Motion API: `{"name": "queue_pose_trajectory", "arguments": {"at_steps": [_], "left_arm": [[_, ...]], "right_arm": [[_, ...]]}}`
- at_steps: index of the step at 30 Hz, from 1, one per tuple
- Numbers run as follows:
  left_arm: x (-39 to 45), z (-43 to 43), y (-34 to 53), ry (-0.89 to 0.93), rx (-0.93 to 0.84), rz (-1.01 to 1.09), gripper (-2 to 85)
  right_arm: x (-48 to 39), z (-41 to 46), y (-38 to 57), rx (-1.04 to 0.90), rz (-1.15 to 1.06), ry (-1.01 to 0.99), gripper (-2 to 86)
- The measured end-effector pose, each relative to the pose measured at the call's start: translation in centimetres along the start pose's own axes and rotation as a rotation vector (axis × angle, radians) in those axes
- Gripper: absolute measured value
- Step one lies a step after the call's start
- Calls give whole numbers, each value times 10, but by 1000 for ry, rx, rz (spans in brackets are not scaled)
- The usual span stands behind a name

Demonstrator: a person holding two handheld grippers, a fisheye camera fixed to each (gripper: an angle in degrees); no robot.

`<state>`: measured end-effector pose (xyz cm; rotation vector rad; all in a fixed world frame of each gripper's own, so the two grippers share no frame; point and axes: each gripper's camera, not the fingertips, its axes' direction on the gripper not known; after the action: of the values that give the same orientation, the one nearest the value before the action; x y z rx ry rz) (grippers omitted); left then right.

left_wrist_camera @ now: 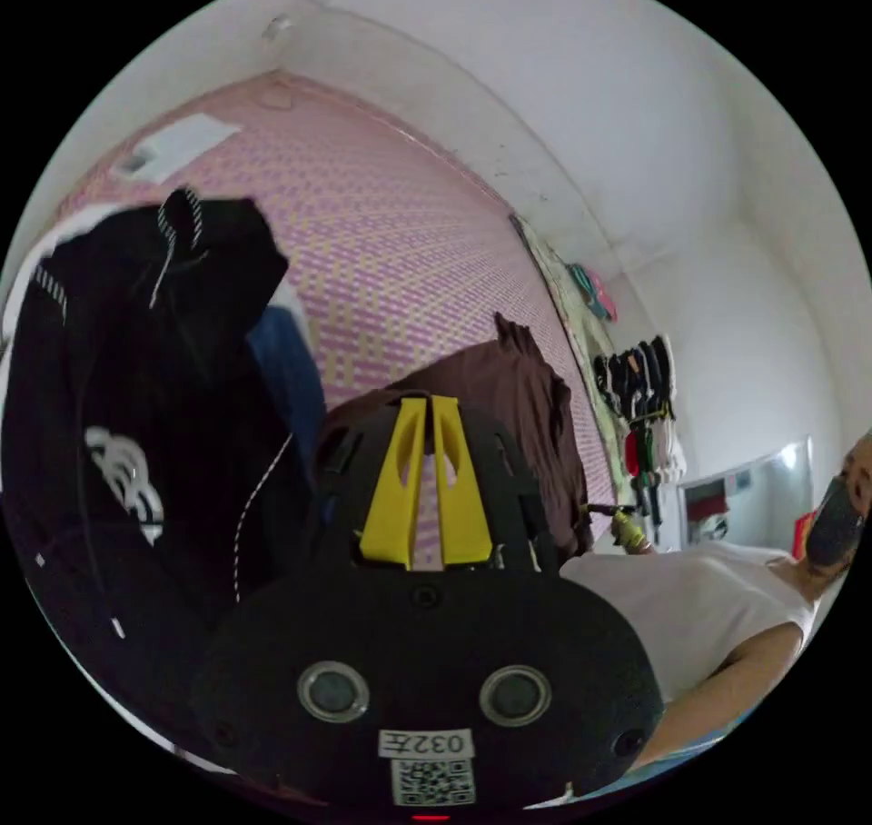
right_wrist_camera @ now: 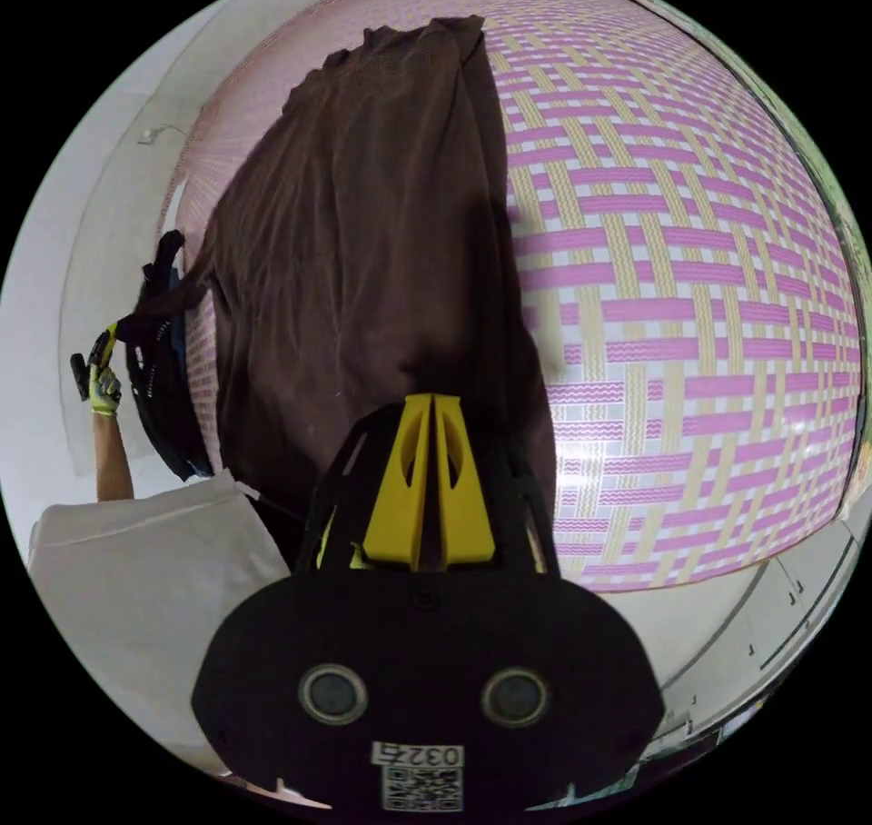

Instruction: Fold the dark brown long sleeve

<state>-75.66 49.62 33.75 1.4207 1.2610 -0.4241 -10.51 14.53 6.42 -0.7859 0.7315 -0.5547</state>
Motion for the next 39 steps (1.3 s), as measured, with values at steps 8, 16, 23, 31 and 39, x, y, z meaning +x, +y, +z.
{"name": "queue_pose_trajectory", "arguments": {"at_steps": [8, 16, 23, 31, 39], "left_arm": [[343, 135, -31, -69, -305, 691, -7], [430, 398, 117, -91, -769, 600, 62], [319, 312, 175, 90, -530, 126, 21], [241, 211, 276, -94, -334, -290, 69], [249, 184, 350, -123, -237, -334, 91]], "right_arm": [[4, -75, 8, 331, -141, -235, 32], [57, -24, -42, 146, -111, -578, 77], [61, -16, -70, 102, -133, -625, 79], [13, -22, -137, 100, -218, -440, 90], [-41, -29, -164, 53, -577, -157, 111]]}}
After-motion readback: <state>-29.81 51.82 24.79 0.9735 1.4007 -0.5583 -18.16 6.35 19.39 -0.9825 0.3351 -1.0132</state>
